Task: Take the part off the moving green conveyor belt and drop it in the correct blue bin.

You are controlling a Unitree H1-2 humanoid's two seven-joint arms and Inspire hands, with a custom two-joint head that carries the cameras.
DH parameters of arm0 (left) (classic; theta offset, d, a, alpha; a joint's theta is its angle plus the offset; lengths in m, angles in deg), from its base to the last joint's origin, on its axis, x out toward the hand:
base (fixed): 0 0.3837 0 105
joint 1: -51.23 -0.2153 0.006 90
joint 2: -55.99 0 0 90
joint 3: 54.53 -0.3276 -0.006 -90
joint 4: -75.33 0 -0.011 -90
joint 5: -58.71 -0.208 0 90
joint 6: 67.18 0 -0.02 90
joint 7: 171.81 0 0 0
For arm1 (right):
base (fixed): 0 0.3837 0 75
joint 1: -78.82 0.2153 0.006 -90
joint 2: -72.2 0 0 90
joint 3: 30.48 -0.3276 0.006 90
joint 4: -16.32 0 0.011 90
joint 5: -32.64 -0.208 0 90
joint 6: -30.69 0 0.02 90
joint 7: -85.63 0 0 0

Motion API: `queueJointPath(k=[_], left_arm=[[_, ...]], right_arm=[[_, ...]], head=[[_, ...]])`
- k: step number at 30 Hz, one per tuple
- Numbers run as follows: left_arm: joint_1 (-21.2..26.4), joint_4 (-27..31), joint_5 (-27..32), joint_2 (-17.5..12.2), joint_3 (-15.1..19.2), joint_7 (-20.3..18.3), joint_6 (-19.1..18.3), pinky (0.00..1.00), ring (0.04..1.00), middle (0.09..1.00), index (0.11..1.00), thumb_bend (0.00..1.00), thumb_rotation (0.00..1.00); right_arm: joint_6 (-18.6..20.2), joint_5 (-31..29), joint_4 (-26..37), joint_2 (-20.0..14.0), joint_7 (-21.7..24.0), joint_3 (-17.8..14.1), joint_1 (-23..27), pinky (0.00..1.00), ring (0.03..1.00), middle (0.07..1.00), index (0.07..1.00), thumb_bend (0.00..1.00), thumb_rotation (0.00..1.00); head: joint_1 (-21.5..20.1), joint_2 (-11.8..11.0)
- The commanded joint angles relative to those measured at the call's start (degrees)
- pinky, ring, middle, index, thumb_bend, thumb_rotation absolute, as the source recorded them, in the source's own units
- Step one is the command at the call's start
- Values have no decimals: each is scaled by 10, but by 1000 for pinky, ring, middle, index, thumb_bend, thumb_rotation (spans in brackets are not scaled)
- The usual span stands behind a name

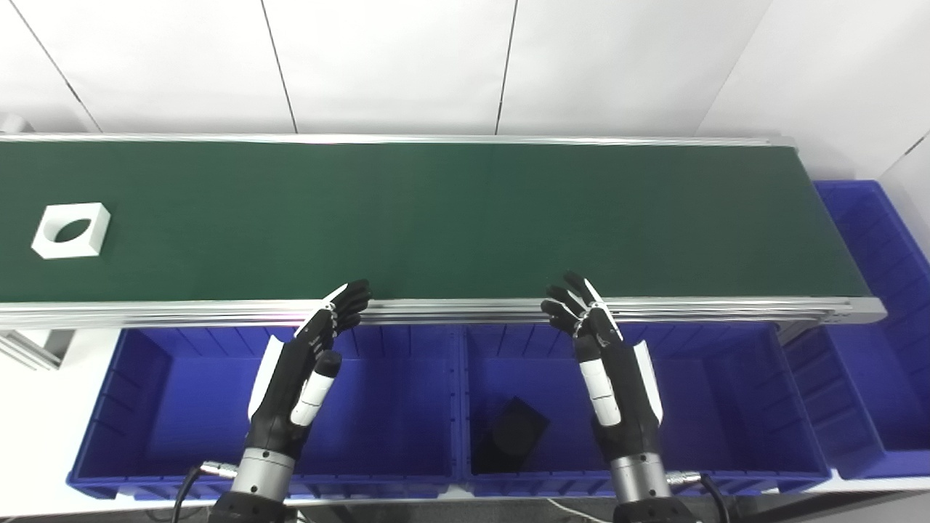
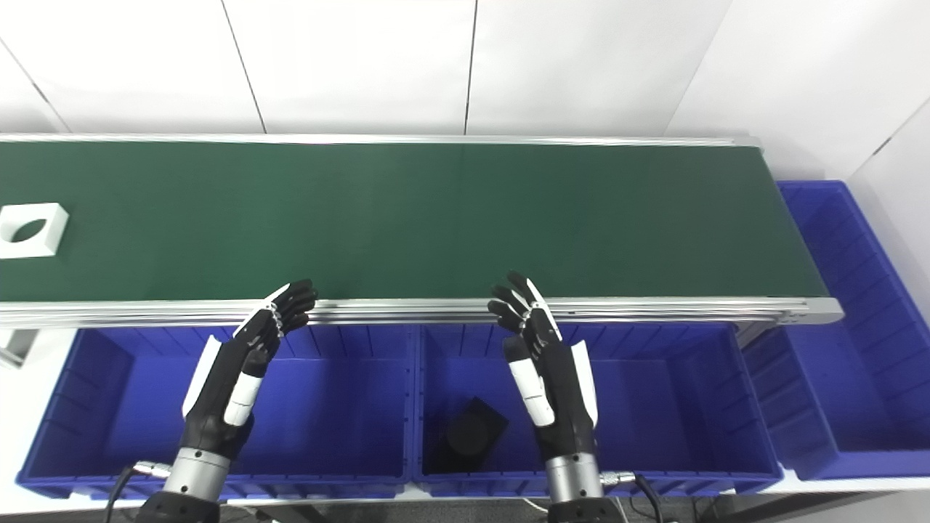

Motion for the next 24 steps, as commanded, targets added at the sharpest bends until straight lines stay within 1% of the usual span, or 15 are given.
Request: queueJointPath(k=[1,3,4,5,6,7,8,10,11,12,13,17,20,21,24], left_arm=[[1,0,-1,4,-3,4,39,840,857,856,851,787,1000],[-1,-16,-2,4,-4,6,60,842,857,857,854,765,1000],[-3,-25,-8,5,-4,8,70,845,856,857,854,759,1000],[-4,-30,-14,5,-4,10,76,850,853,855,853,760,1000],[-5,-38,-19,7,-5,13,83,850,851,854,852,766,1000],[-7,-41,-23,9,-5,15,85,847,848,851,850,775,1000],[-8,-45,-26,11,-6,16,88,852,852,851,850,788,1000],[-8,-55,-26,15,-8,18,97,857,862,856,845,798,1000],[-7,-59,-26,16,-9,18,101,854,864,857,842,792,1000],[-6,-65,-28,17,-9,21,105,853,865,857,841,791,1000],[-6,-68,-29,19,-9,22,107,822,854,849,829,796,1000],[-4,-78,-24,24,-7,25,109,777,834,831,807,819,988],[-2,-86,-22,24,-7,27,115,781,836,829,805,801,986],[-2,-89,-22,24,-7,27,116,783,837,828,805,793,989],[1,-95,-22,22,-9,31,118,770,830,826,804,779,987]], right_arm=[[-13,-1,4,-1,6,1,-2,838,825,844,914,702,920],[-30,3,-7,-3,3,1,-6,822,818,836,908,693,920],[-40,4,-15,-4,2,0,-8,817,815,833,905,686,917],[-46,2,-20,-5,2,0,-9,812,815,831,903,677,916],[-52,-1,-26,-7,3,-1,-11,812,813,832,902,676,915],[-56,-5,-30,-9,4,-1,-13,816,811,833,902,680,915],[-61,-9,-35,-11,6,-2,-15,836,811,835,901,698,918],[-70,-15,-44,-16,7,-4,-17,844,810,837,896,707,925],[-74,-17,-46,-17,8,-4,-18,845,809,838,897,701,931],[-79,-16,-51,-19,6,-5,-19,845,808,838,897,699,932],[-83,-15,-54,-20,6,-6,-19,852,814,838,901,689,946],[-97,-5,-68,-22,1,-8,-17,855,829,841,911,655,970],[-106,-4,-76,-21,0,-9,-16,854,828,838,907,643,964],[-106,-5,-78,-21,0,-9,-15,857,828,837,906,645,964],[-103,-6,-79,-21,1,-10,-15,863,830,838,906,666,961]], head=[[10,-15],[27,-33],[48,-51],[48,-51],[73,-69],[73,-69],[96,-84],[115,-98],[115,-98],[128,-108],[128,-108],[128,-128],[127,-132],[128,-141],[129,-145]])
